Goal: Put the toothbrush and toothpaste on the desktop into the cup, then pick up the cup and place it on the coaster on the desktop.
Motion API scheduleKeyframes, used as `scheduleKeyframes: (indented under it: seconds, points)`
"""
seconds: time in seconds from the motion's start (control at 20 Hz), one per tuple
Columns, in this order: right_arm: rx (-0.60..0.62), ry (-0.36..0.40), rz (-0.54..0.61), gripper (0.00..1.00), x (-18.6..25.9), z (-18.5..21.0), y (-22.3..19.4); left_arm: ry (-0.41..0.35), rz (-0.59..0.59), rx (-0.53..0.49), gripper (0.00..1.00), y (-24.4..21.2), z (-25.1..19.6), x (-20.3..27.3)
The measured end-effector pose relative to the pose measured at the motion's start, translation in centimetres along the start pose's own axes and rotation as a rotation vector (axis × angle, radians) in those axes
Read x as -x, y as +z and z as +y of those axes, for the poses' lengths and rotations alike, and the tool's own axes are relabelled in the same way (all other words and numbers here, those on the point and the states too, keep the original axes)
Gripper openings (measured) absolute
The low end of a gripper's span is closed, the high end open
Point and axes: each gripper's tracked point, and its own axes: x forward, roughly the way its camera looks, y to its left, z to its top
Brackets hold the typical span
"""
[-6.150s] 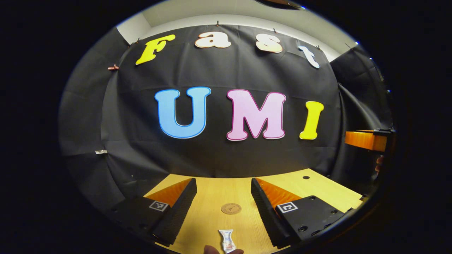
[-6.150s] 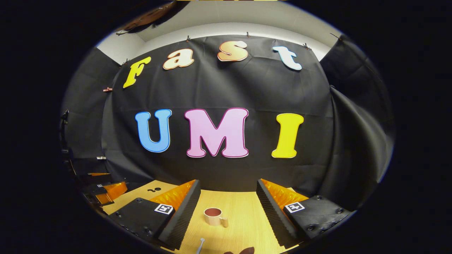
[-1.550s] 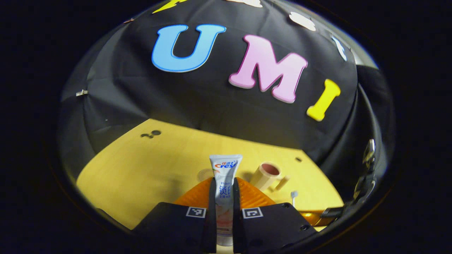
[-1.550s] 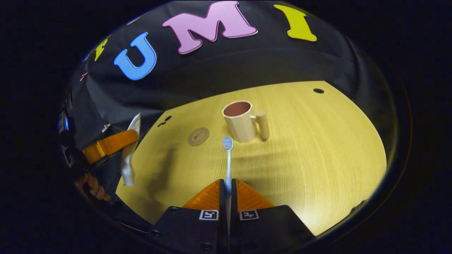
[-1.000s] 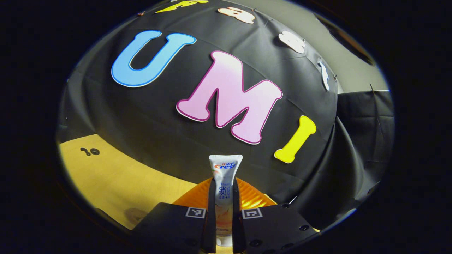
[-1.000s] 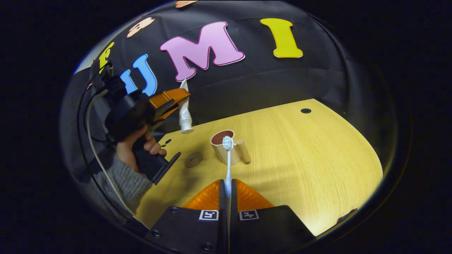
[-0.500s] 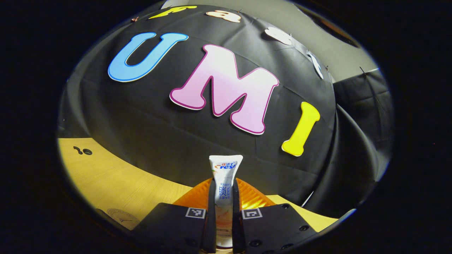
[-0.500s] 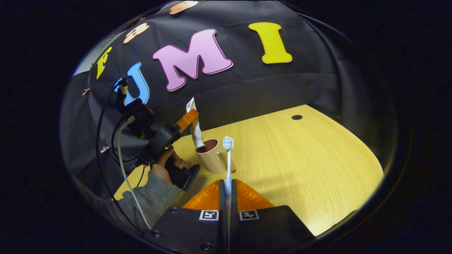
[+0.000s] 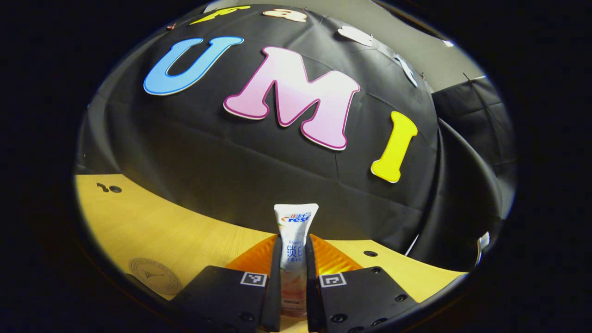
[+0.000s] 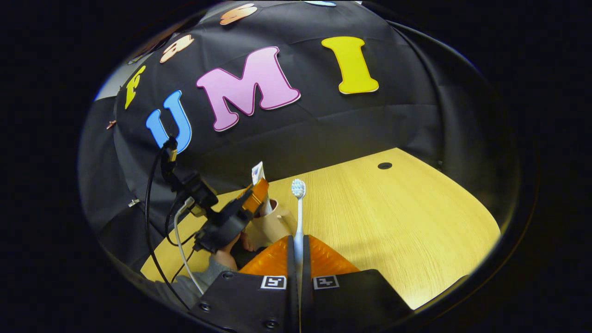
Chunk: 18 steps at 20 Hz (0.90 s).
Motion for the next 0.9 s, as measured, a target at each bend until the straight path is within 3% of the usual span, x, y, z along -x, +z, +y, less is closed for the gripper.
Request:
scheduleKeyframes:
  seconds: [0.2, 0.35, 0.5, 0.65, 0.9]
  points:
    - [0.024, 0.013, -0.054, 0.06, -1.0, 0.0, 2.5, -0.012, 0.017, 0.007, 0.35, -0.9, -0.2, 0.6]
    - [0.053, 0.035, -0.1, 0.06, -2.5, 0.6, 5.0, -0.02, 0.012, 0.006, 0.54, -0.5, -0.3, 1.7]
    - [0.083, 0.073, -0.156, 0.06, -3.9, 2.0, 7.5, -0.018, 0.024, 0.02, 0.64, -0.2, 0.2, 3.1]
    - [0.12, 0.145, -0.221, 0.06, -5.2, 4.5, 10.1, 0.002, 0.04, 0.044, 0.72, 0.0, 1.2, 5.6]
    - [0.215, 0.309, -0.316, 0.06, -7.4, 10.0, 13.5, 0.054, 0.074, 0.071, 0.74, 0.7, 3.8, 11.0]
